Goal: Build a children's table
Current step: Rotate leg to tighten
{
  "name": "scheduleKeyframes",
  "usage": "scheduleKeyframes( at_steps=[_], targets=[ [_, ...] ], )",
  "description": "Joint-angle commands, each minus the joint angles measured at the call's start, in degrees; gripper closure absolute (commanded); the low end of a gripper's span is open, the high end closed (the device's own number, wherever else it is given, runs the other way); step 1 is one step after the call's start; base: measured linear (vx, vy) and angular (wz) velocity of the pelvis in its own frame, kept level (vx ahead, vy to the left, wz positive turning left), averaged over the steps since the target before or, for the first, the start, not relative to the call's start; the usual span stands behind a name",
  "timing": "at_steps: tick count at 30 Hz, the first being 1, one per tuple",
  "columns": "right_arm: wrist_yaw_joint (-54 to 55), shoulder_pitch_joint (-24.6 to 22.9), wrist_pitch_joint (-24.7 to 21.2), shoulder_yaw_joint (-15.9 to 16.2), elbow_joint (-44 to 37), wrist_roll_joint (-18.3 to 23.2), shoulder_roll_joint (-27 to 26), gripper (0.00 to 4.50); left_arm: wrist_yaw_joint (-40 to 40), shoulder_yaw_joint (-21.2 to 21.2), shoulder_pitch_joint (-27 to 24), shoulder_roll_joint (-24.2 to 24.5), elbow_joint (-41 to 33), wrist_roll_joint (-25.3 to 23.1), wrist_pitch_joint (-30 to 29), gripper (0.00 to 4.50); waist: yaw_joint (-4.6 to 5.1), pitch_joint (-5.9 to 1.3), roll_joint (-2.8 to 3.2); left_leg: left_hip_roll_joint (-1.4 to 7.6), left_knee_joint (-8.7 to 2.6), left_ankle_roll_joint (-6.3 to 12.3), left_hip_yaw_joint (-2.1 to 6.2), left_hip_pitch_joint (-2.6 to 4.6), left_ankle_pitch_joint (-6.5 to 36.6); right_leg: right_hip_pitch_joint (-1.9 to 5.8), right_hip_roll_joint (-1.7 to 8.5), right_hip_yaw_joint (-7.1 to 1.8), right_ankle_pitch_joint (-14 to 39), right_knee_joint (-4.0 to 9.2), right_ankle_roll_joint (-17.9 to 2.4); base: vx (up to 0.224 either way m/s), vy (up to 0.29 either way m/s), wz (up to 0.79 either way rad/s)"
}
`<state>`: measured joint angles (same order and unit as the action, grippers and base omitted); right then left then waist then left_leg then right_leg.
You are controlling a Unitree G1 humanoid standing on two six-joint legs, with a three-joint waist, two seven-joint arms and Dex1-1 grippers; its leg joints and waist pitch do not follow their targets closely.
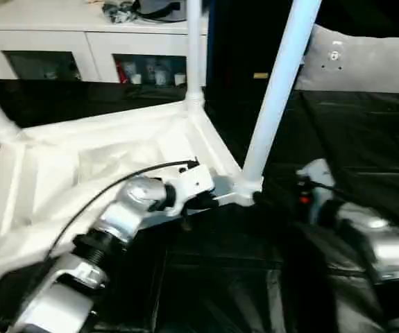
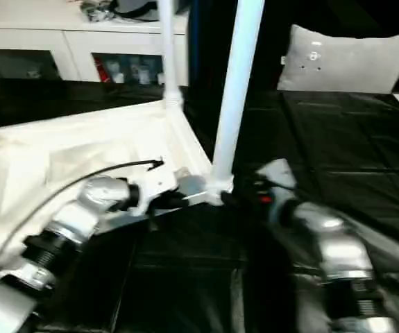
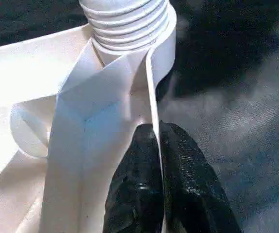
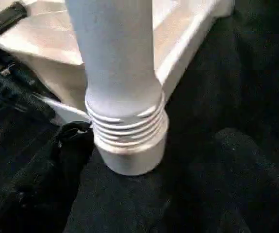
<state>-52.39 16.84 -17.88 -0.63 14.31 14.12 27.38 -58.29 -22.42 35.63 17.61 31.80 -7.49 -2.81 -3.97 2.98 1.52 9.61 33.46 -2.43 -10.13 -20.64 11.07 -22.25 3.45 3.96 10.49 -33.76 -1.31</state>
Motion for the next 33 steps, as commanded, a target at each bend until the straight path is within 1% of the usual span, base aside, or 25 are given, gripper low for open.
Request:
scheduleKeyframes(
  at_steps=[1, 2, 3, 4, 5, 6, 7, 8, 9, 10, 11, 12, 13, 15, 16, 18, 21, 22, 25, 27, 30, 31, 32, 33],
  targets=[
    [-4.4, -0.1, 0.5, 1.4, -1.7, 1.3, 1.4, 0.09, -4.3, -3.3, 0.7, 1.0, 0.9, -1.5, 3.1, 4.50, -0.26, -3.44, -0.36, 3.75, -3.63, 4.51, 1.36, 0.18, 9.8, 2.90, 5.48, -3.05, 11.6, 4.14, -12.5, 0.000, 0.000, 0.00],
    [-8.3, -0.2, 0.7, 3.1, -2.6, 1.3, 3.4, 0.09, -7.2, -3.9, 0.8, 1.9, 1.1, -1.0, 5.0, 4.50, -0.47, -3.41, -0.29, 3.82, -3.62, 4.68, 1.33, 0.24, 10.1, 2.85, 5.46, -3.00, 12.2, 4.25, -12.5, 0.000, 0.000, 0.00],
    [-9.4, -0.1, 1.1, 3.8, -2.6, 1.1, 4.0, 0.09, -8.3, -4.1, 0.8, 2.2, 1.2, -0.9, 5.9, 4.50, -0.63, -3.39, -0.29, 3.81, -3.61, 4.80, 1.35, 0.24, 10.2, 2.92, 5.45, -2.93, 12.5, 4.28, -12.5, 0.000, 0.000, 0.00],
    [-10.5, 0.0, 1.8, 4.6, -2.4, 0.7, 4.5, 0.09, -9.4, -4.3, 0.9, 2.5, 1.4, -0.8, 6.9, 4.50, -1.02, -3.45, -0.33, 4.07, -3.59, 4.79, 1.32, 0.31, 10.0, 2.85, 5.56, -3.00, 12.5, 4.13, -12.5, 0.000, 0.000, 0.00],
    [-11.6, 0.1, 2.3, 5.3, -2.3, 0.6, 4.9, 0.09, -10.6, -4.6, 1.0, 2.8, 1.3, -0.6, 7.7, 4.50, -1.25, -3.43, -0.27, 4.09, -3.56, 4.73, 1.20, 0.42, 10.2, 2.67, 5.51, -3.02, 12.5, 4.17, -12.6, 0.000, 0.000, 0.00],
    [-12.5, 0.2, 2.4, 5.7, -2.2, 0.6, 5.0, 0.09, -11.6, -4.8, 1.0, 3.0, 1.2, -0.4, 8.0, 4.50, -1.56, -3.45, -0.37, 4.14, -3.58, 4.53, 1.18, 0.53, 10.4, 2.59, 5.57, -3.04, 12.7, 4.10, -12.7, 0.000, 0.000, 0.00],
    [-12.7, 0.2, 2.5, 5.8, -2.2, 0.6, 5.0, 0.09, -11.8, -4.9, 1.0, 3.0, 1.2, -0.3, 8.1, 4.50, -1.67, -3.42, -0.34, 4.17, -3.59, 4.44, 1.16, 0.52, 10.4, 2.56, 5.58, -3.07, 12.8, 4.09, -12.8, 0.000, 0.000, 0.00],
    [-14.8, 0.5, 2.9, 7.0, -1.7, 0.4, 5.0, 0.09, -14.5, -5.7, 0.8, 3.6, 0.3, 0.2, 8.9, 4.50, -1.87, -3.39, -0.35, 4.22, -3.64, 4.27, 1.19, 0.54, 10.6, 2.53, 5.61, -3.05, 13.2, 4.10, -12.8, 0.000, 0.000, 0.00],
    [-14.8, 0.5, 2.9, 7.0, -1.7, 0.4, 5.0, 0.09, -14.5, -5.7, 0.8, 3.6, 0.3, 0.2, 8.9, 4.50, -1.96, -3.40, -0.51, 4.26, -3.66, 4.18, 1.18, 0.55, 10.7, 2.54, 5.65, -3.05, 13.6, 4.09, -12.7, 0.000, 0.000, 0.00],
    [-15.4, 0.8, 3.2, 7.5, -1.2, 0.1, 4.8, 0.09, -15.8, -6.2, 0.7, 3.8, -0.2, 0.6, 9.4, 4.50, -2.17, -3.38, -0.44, 4.28, -3.71, 3.99, 1.19, 0.54, 10.8, 2.52, 5.68, -3.09, 14.2, 4.09, -12.5, 0.000, 0.000, 0.00],
    [-15.9, 1.0, 3.4, 7.8, -0.9, 0.0, 4.6, 0.09, -16.8, -6.4, 0.6, 3.8, -0.6, 0.8, 9.9, 4.50, -2.34, -3.44, -0.61, 4.31, -3.73, 3.84, 1.21, 0.58, 10.7, 2.52, 5.74, -3.09, 14.2, 4.05, -12.5, 0.000, 0.000, 0.00],
    [-16.3, 1.1, 3.4, 8.0, -0.7, 0.0, 4.6, 0.35, -17.4, -6.6, 0.5, 3.8, -0.8, 1.0, 10.3, 4.50, -2.50, -3.47, -0.56, 4.29, -3.67, 3.76, 1.16, 0.58, 10.3, 2.47, 5.73, -3.14, 13.8, 3.95, -12.6, 0.000, 0.000, 0.00],
    [-16.9, 1.3, 3.4, 8.4, -0.4, 0.2, 4.6, 0.44, -17.9, -6.8, 0.5, 3.9, -0.8, 0.9, 10.7, 4.50, -2.54, -3.47, -0.64, 4.30, -3.65, 3.74, 1.15, 0.58, 10.3, 2.44, 5.73, -3.15, 13.7, 3.89, -12.6, 0.000, 0.000, 0.00],
    [-18.1, 1.5, 2.9, 9.1, -0.2, 0.9, 4.5, 0.46, -18.4, -7.1, 0.6, 3.9, -0.7, 0.7, 11.2, 4.50, -2.66, -3.48, -0.60, 4.32, -3.64, 3.70, 1.19, 0.57, 10.1, 2.48, 5.75, -3.12, 13.5, 3.79, -12.6, 0.000, 0.000, 0.00],
    [-18.7, 1.5, 2.6, 9.5, -0.3, 1.3, 4.5, 0.55, -18.6, -7.2, 0.6, 3.8, -0.5, 0.5, 11.6, 4.50, -2.71, -3.45, -0.71, 4.28, -3.61, 3.83, 1.17, 0.48, 10.1, 2.55, 5.79, -3.13, 13.6, 3.83, -12.5, 0.000, 0.000, 0.00],
    [-19.5, 1.3, 2.2, 9.8, -0.5, 1.6, 4.5, 0.80, -18.6, -7.3, 0.6, 3.7, -0.3, 0.2, 11.9, 4.50, -2.82, -3.51, -0.66, 4.33, -3.62, 3.84, 1.21, 0.51, 9.8, 2.55, 5.80, -3.12, 13.8, 3.84, -12.3, 0.000, 0.000, 0.00],
    [-20.2, 1.2, 2.0, 9.9, -0.4, 1.8, 4.5, 0.92, -19.0, -7.3, 0.6, 3.8, -0.1, 0.2, 12.2, 4.50, -2.92, -3.53, -0.65, 4.27, -3.60, 3.67, 1.20, 0.54, 9.9, 2.53, 5.77, -3.10, 14.2, 3.84, -12.0, 0.000, 0.000, 0.00],
    [-20.3, 1.2, 2.0, 9.9, -0.3, 1.8, 4.5, 1.19, -19.1, -7.3, 0.5, 3.9, -0.1, 0.3, 12.2, 4.50, -2.91, -3.54, -0.66, 4.28, -3.61, 3.65, 1.22, 0.50, 9.8, 2.55, 5.77, -3.11, 14.1, 3.82, -12.0, 0.000, 0.000, 0.00],
    [-20.5, 1.2, 2.3, 9.8, 0.1, 1.6, 4.2, 1.28, -19.3, -7.3, 0.4, 4.0, -0.1, 0.2, 12.4, 4.50, -2.92, -3.59, -0.74, 4.18, -3.51, 3.67, 1.17, 0.45, 9.2, 2.59, 5.76, -3.11, 13.6, 3.78, -12.0, 0.000, 0.000, 0.00],
    [-20.5, 1.1, 2.0, 9.8, 0.2, 2.1, 3.8, 1.55, -19.1, -7.2, 0.2, 4.0, 0.1, 0.2, 12.5, 4.50, -2.95, -3.60, -0.75, 4.18, -3.51, 3.76, 1.19, 0.42, 9.1, 2.57, 5.71, -3.07, 13.7, 3.76, -11.9, 0.000, 0.000, 0.00],
    [-20.3, 0.8, 1.0, 9.5, -0.4, 3.3, 3.3, 1.63, -18.7, -7.0, 0.0, 4.0, 0.0, 0.3, 11.7, 4.50, -2.94, -3.56, -0.82, 4.21, -3.55, 3.83, 1.18, 0.47, 9.1, 2.55, 5.72, -3.07, 14.2, 3.81, -11.8, 0.000, 0.000, 0.00],
    [-20.2, 0.6, 0.6, 9.3, -0.7, 3.9, 3.0, 1.73, -18.5, -6.8, -0.1, 3.9, -0.1, 0.4, 11.2, 4.50, -2.95, -3.58, -0.83, 4.18, -3.50, 3.81, 1.17, 0.42, 9.0, 2.57, 5.74, -3.06, 14.3, 3.79, -11.7, 0.000, 0.000, 0.00],
    [-18.9, 0.3, -0.7, 8.8, -1.6, 4.7, 2.2, 1.73, -17.7, -6.4, -0.3, 3.6, -0.5, 0.6, 9.1, 4.50, -2.96, -3.58, -0.74, 4.17, -3.52, 3.75, 1.20, 0.39, 9.0, 2.59, 5.75, -3.05, 14.4, 3.79, -11.7, 0.000, 0.000, 0.00],
    [-15.8, -0.2, -2.9, 8.0, -3.0, 5.6, 0.3, 1.76, -15.4, -5.4, -0.5, 2.7, -1.2, 0.8, 5.0, 4.50, -2.92, -3.55, -0.41, 4.25, -3.59, 3.59, 1.20, 0.42, 9.0, 2.54, 5.76, -3.10, 14.3, 3.68, -11.9, 0.000, 0.000, 0.00]
  ],
)
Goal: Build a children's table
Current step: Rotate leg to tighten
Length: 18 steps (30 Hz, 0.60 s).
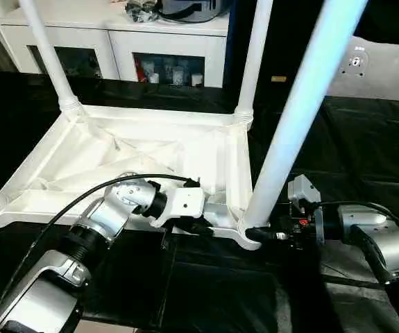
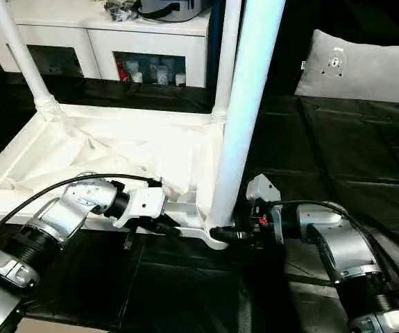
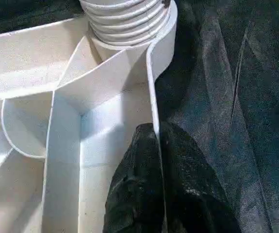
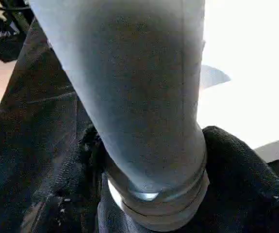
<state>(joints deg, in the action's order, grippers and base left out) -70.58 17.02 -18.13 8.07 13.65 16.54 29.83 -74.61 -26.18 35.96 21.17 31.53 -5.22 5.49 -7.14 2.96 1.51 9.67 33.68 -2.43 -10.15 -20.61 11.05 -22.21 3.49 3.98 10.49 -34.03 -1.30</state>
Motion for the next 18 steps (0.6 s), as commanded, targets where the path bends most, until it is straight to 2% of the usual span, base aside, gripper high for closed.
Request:
scheduleKeyframes(
  at_steps=[1, 2, 3, 4, 5, 6, 7, 9, 13, 15, 18],
  targets=[
    [6.1, -0.3, -4.3, -1.0, -2.6, 2.6, -3.7, 1.76, 3.1, -0.7, -1.0, -2.0, -1.2, -1.0, -6.7, 4.50, 0.32, -3.43, -0.53, 4.28, -3.93, 3.40, 1.23, 0.43, 9.0, 2.50, 5.64, -3.12, 14.4, 4.09, -11.9, 0.000, 0.000, 0.00],
    [8.8, -0.1, -5.3, -1.2, -2.6, 1.9, -4.8, 1.78, 4.7, 0.1, -1.0, -2.9, -1.4, -0.7, -8.9, 4.50, 0.80, -3.06, -0.69, 3.93, -4.16, 2.41, 1.36, 0.52, 11.4, 2.36, 5.68, -2.97, 18.8, 4.58, -11.3, 0.000, 0.000, 0.00],
    [13.5, 0.6, -6.0, -1.6, -1.4, 0.3, -6.8, 1.78, 7.3, 1.0, -1.0, -4.3, -1.6, -0.5, -11.3, 4.50, 1.00, -2.92, -0.42, 3.84, -4.22, 1.89, 1.40, 0.67, 12.8, 2.33, 5.75, -2.96, 21.5, 4.88, -10.7, 0.000, 0.000, 0.00],
    [17.6, 1.2, -6.5, -2.0, -0.2, -1.1, -8.5, 1.78, 9.6, 1.7, -1.0, -5.6, -1.8, -0.3, -13.4, 4.50, 1.32, -2.72, -0.50, 3.78, -4.26, 1.29, 1.36, 0.83, 14.0, 2.10, 5.70, -2.98, 24.1, 5.16, -10.1, 0.000, 0.000, 0.00],
    [21.6, 2.0, -6.7, -2.9, 1.1, -1.7, -10.4, 1.78, 12.0, 2.5, -0.9, -7.0, -1.8, -0.1, -15.8, 4.50, 1.76, -2.52, -0.58, 3.54, -4.31, 0.06, 1.62, 1.20, 16.2, 1.87, 5.83, -2.76, 29.5, 5.70, -8.8, 0.000, 0.000, 0.00],
    [24.3, 2.6, -7.1, -3.7, 2.1, -1.9, -11.8, 1.78, 13.5, 3.1, -0.8, -8.1, -1.8, 0.1, -17.4, 4.50, 2.13, -2.56, -0.65, 3.43, -4.29, -0.53, 1.77, 1.24, 16.6, 1.89, 5.97, -2.71, 31.2, 5.77, -8.2, 0.000, 0.000, 0.00],
    [27.7, 3.4, -7.9, -4.8, 3.2, -2.0, -13.5, 1.78, 15.8, 3.8, -0.6, -9.6, -1.5, 0.3, -18.9, 4.50, 2.93, -2.66, -0.67, 3.31, -4.48, -0.52, 2.08, 0.78, 16.9, 2.22, 5.82, -2.53, 32.7, 6.13, -6.3, 0.000, 0.000, 0.00],
    [33.0, 4.7, -8.7, -6.1, 5.0, -3.1, -15.9, 1.79, 20.2, 5.0, -0.1, -12.0, -0.9, 0.1, -21.2, 4.50, 3.76, -2.78, -0.58, 3.39, -4.52, -0.36, 2.15, 0.93, 17.8, 1.95, 5.65, -2.53, 30.6, 6.24, -6.7, 0.000, 0.000, 0.00],
    [42.3, 6.9, -9.2, -8.1, 8.7, -5.2, -19.7, 1.80, 28.3, 7.4, 0.9, -17.1, 0.1, -0.2, -24.8, 4.50, 4.87, -2.97, -0.58, 3.25, -4.36, 0.48, 1.88, 0.52, 16.0, 2.17, 5.49, -2.69, 25.1, 5.89, -8.8, 0.000, 0.000, 0.00],
    [44.8, 7.3, -7.5, -8.4, 10.1, -6.3, -21.0, 1.24, 31.0, 7.9, 1.4, -19.4, -0.6, -0.9, -26.1, 4.50, 4.82, -3.06, -0.79, 3.09, -4.10, 1.62, 1.61, 0.54, 14.4, 2.20, 5.53, -2.81, 24.0, 5.97, -9.1, 0.000, 0.000, 0.00],
    [44.7, 7.1, -6.9, -8.5, 10.0, -6.3, -21.2, 1.00, 30.8, 7.3, 1.4, -19.1, -0.8, -1.5, -25.8, 4.50, 4.57, -3.19, -0.69, 3.09, -4.08, 2.65, 1.49, 0.34, 12.2, 2.40, 5.42, -2.93, 21.3, 5.75, -9.4, 0.000, 0.000, 0.00]
  ],
)
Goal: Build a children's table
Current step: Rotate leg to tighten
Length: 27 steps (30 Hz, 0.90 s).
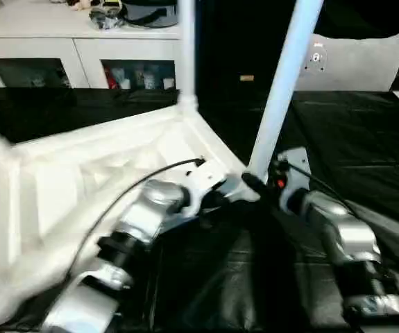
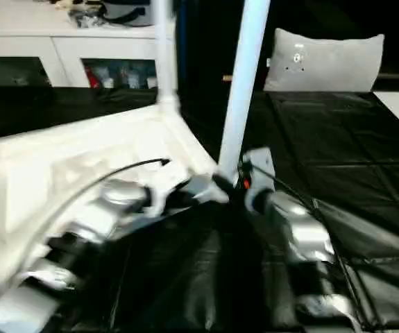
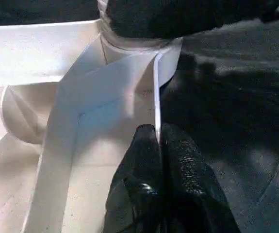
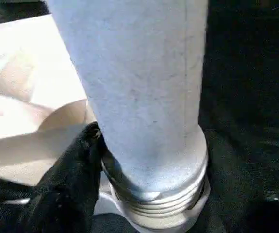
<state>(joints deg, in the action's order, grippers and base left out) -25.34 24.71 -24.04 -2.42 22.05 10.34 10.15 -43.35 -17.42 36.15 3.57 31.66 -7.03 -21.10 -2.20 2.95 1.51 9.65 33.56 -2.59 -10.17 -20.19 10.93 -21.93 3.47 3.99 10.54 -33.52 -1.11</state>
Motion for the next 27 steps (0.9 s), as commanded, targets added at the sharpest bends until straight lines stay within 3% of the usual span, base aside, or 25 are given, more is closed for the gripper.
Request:
scheduleKeyframes(
  at_steps=[1, 2, 7, 11, 15, 19, 23, 26, 27],
  targets=[
    [-0.5, -0.6, -1.0, 1.9, 1.5, 0.0, -1.6, 0.87, -0.4, -1.6, 1.2, -1.4, -1.0, 0.1, 0.7, 4.50, -0.67, -3.38, -0.65, 3.33, -3.85, 3.23, 1.38, 0.09, 10.9, 2.06, 5.42, -3.06, 17.6, 4.87, -10.7, 0.000, 0.000, 0.00],
    [-0.8, -0.8, -0.8, 1.9, 1.1, 0.0, -1.5, 0.75, -0.5, -2.0, 1.0, -0.7, -0.9, -0.4, 1.2, 4.50, -0.75, -3.37, -0.40, 3.36, -3.88, 3.26, 1.40, 0.03, 10.6, 2.13, 5.39, -3.05, 16.5, 4.72, -11.0, 0.000, 0.000, 0.00],
    [-5.4, -3.1, 1.0, 2.0, -2.7, 1.5, 0.5, 0.32, -2.1, -2.9, 0.6, 3.5, 0.0, -2.1, 4.7, 4.50, -1.12, -3.47, -0.51, 3.44, -3.90, 4.08, 1.38, -0.19, 9.2, 2.57, 5.44, -2.98, 13.4, 4.38, -11.3, 0.000, 0.000, 0.00],
    [-12.0, -6.4, 3.6, 2.2, -5.4, 2.1, 5.8, 0.06, -6.1, -4.1, 0.6, 7.1, 1.5, -2.9, 9.3, 4.50, -1.71, -3.39, -0.65, 3.48, -3.91, 4.36, 1.34, -0.13, 9.8, 2.61, 5.44, -2.96, 15.2, 4.65, -10.4, 0.000, 0.000, 0.00],
    [-16.3, -7.6, 5.1, 2.1, -6.0, 2.1, 9.6, 0.06, -9.5, -5.2, 0.6, 9.3, 2.1, -2.9, 12.4, 4.50, -1.65, -3.27, -0.54, 3.53, -4.02, 3.92, 1.35, -0.01, 11.0, 2.43, 5.41, -2.92, 16.5, 4.67, -10.4, 0.000, 0.000, 0.00],
    [-27.9, -9.4, 5.5, 2.3, -9.2, 4.5, 16.9, 0.06, -16.8, -7.7, 0.9, 12.9, 2.8, -2.5, 19.5, 4.50, -1.80, -3.31, -0.58, 3.63, -3.99, 4.48, 1.38, -0.09, 10.7, 2.54, 5.43, -2.99, 16.5, 4.60, -10.3, 0.000, 0.000, 0.00],
    [-34.0, -9.1, 5.7, 3.6, -10.0, 5.6, 20.4, 0.06, -22.3, -9.6, 1.1, 14.7, 3.0, -2.2, 24.0, 4.50, -2.56, -3.44, -0.43, 3.83, -3.76, 5.39, 1.21, 0.03, 9.9, 2.54, 5.42, -2.90, 14.5, 4.44, -11.2, 0.000, 0.000, 0.00],
    [-38.2, -8.1, 8.8, 5.9, -9.6, 4.0, 22.3, 0.06, -29.0, -11.4, 0.6, 16.3, 1.2, -0.9, 26.6, 4.50, -3.37, -3.47, -0.41, 4.11, -3.81, 4.88, 1.12, 0.20, 9.5, 2.32, 5.53, -2.92, 14.0, 4.11, -12.1, 0.000, 0.000, 0.00],
    [-39.8, -7.9, 9.0, 6.6, -9.5, 4.2, 22.6, 0.06, -30.4, -11.8, 0.5, 16.6, 0.8, -0.7, 27.3, 4.50, -3.58, -3.52, -0.69, 4.13, -3.76, 4.90, 1.06, 0.22, 9.4, 2.35, 5.51, -2.89, 13.2, 4.01, -12.4, 0.000, 0.000, 0.00]
  ],
)
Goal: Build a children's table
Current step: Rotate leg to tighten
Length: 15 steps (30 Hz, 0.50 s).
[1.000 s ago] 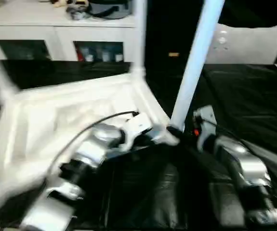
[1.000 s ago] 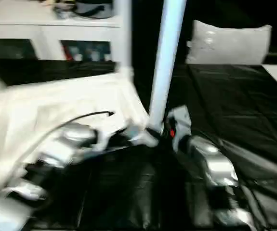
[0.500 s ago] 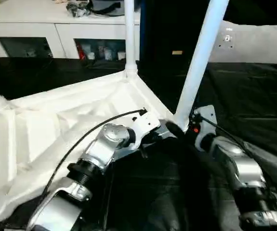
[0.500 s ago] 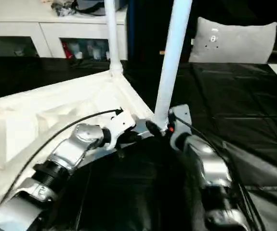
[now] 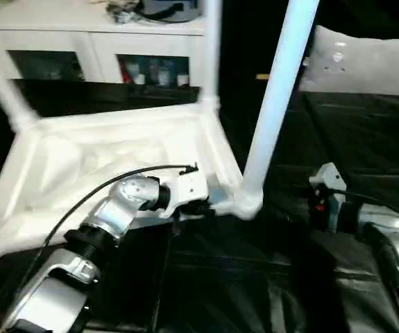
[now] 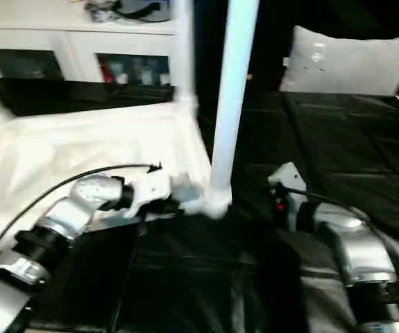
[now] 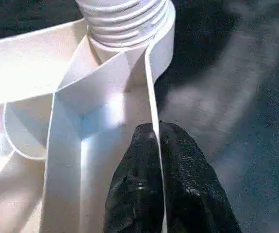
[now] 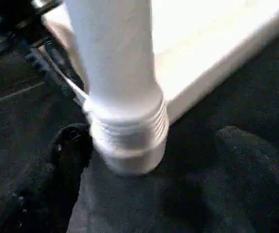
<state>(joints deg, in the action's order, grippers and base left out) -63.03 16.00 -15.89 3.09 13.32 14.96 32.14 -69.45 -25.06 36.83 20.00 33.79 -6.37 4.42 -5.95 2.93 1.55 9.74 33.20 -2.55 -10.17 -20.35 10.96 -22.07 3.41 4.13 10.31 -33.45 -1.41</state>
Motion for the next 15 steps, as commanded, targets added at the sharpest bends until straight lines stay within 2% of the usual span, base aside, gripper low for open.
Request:
scheduleKeyframes(
  at_steps=[1, 2, 5, 11, 15],
  targets=[
    [-3.3, 0.9, 1.1, 1.7, -0.8, -0.4, 0.9, 0.06, -5.1, -4.4, -0.2, 0.3, -1.5, -1.2, 2.1, 4.50, -0.06, -3.52, -0.61, 4.15, -3.42, 4.83, 1.12, 0.46, 9.3, 2.47, 5.63, -3.04, 13.2, 3.83, -12.3, 0.000, 0.000, 0.00],
    [-5.2, 1.0, 1.6, 2.8, -0.9, -0.4, 1.3, 0.06, -6.3, -4.9, -0.1, 0.6, -1.7, -1.2, 2.7, 4.50, -0.27, -3.54, -0.79, 4.19, -3.40, 4.98, 1.08, 0.39, 9.1, 2.51, 5.62, -3.03, 12.6, 3.72, -12.5, 0.000, 0.000, 0.00],
    [-8.0, 1.3, 0.8, 4.5, -1.2, 0.1, 1.4, 0.32, -7.6, -5.5, 0.2, 0.9, -1.4, -1.5, 4.3, 4.50, -0.79, -3.55, -0.67, 4.24, -3.38, 4.96, 1.11, 0.38, 9.0, 2.51, 5.76, -3.06, 12.3, 3.55, -12.7, 0.000, 0.000, 0.00],
    [-9.4, 1.9, 0.4, 6.4, -0.2, 0.3, 0.3, 0.82, -8.6, -5.6, 0.0, 1.0, -1.7, -1.3, 5.0, 4.50, -0.93, -3.48, -0.83, 4.07, -3.42, 4.16, 1.14, 0.35, 9.7, 2.52, 5.80, -3.06, 15.3, 3.84, -11.5, 0.000, 0.000, 0.00],
    [-9.8, 2.2, 1.0, 6.3, 0.7, 0.6, -0.4, 1.23, -9.1, -5.4, -0.1, 0.9, -1.7, -1.3, 5.3, 4.50, -0.89, -3.58, -0.79, 4.11, -3.39, 3.93, 1.17, 0.37, 9.5, 2.46, 5.72, -3.06, 14.4, 3.67, -11.6, 0.000, 0.000, 0.00]
  ],
)
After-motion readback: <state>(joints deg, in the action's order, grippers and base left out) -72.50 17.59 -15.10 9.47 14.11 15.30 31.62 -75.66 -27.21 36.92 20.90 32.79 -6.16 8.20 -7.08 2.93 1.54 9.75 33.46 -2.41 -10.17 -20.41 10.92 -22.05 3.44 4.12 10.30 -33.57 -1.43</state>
